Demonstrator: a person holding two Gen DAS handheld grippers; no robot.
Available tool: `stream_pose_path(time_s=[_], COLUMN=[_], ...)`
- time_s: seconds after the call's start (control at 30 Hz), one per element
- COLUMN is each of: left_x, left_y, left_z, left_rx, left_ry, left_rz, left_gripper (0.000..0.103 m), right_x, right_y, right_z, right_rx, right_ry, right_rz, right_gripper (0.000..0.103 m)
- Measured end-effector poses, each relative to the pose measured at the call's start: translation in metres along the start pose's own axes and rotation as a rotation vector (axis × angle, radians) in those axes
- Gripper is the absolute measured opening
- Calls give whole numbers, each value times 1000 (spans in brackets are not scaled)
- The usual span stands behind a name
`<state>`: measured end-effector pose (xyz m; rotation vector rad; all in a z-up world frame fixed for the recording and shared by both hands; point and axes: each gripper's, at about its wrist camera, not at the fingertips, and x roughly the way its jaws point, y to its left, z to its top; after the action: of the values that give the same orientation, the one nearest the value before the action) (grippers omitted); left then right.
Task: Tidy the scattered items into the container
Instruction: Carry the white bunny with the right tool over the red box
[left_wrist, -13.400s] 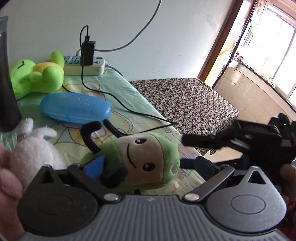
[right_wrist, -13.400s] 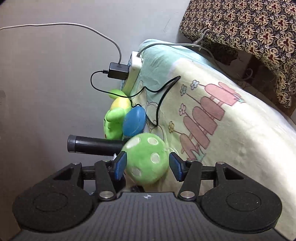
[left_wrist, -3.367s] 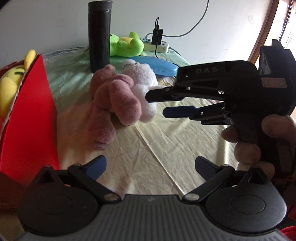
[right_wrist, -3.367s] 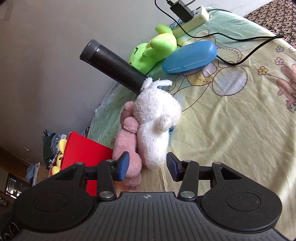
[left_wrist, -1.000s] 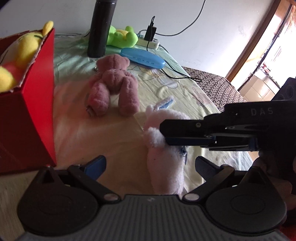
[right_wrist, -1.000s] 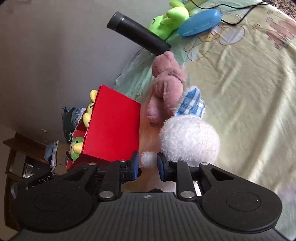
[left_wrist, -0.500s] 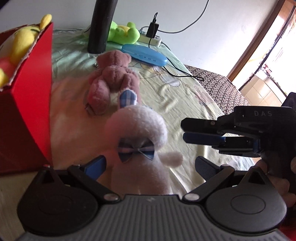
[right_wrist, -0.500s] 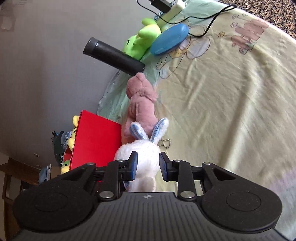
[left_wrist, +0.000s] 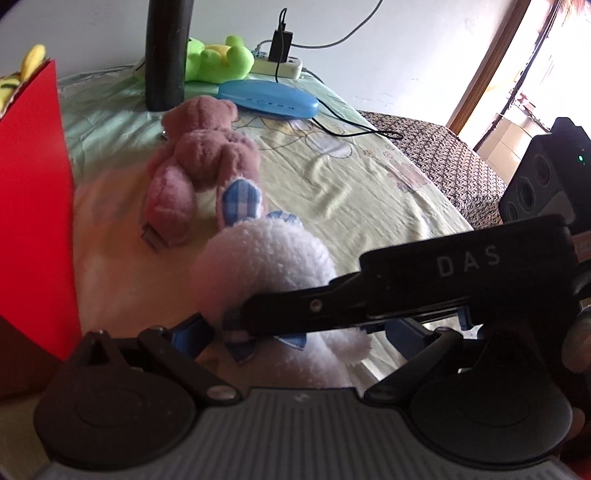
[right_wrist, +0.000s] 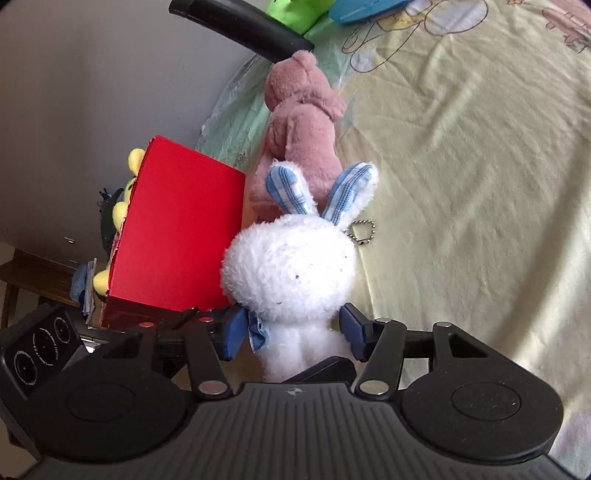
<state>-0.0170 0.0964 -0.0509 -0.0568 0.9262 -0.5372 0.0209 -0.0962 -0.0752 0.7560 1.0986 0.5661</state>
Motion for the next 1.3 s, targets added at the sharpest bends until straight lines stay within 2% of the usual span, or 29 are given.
stream_pose_path(time_s=[0.17,0.47,0.67,0.97,1.1,1.3], left_x=[3,-4,-28,-79,-109,-160], left_y=[16,6,-18,-34,-29,-6], left_z=[0,0,1,-2,3,14], left_rx=[-87,-36,62,141,179,225], left_ry=[-24,-64,-158,-301,-363,-468], left_rz=[-34,-56,-76,-87,-69,-4], left_gripper=[94,91,90,90,90,90], right_x=[8,-1,-34,-70,-73,-58], right_y=[4,2,23,77,100,150], right_z=[7,4,-6,-35,-38,-38], right_rx=[-28,-22,-117,-375,-396,-434], right_ry=[25,18,-85,-273,-328,-395], right_rz=[14,13,3,-40,-7,82], right_gripper=[52,50,49,50,50,50])
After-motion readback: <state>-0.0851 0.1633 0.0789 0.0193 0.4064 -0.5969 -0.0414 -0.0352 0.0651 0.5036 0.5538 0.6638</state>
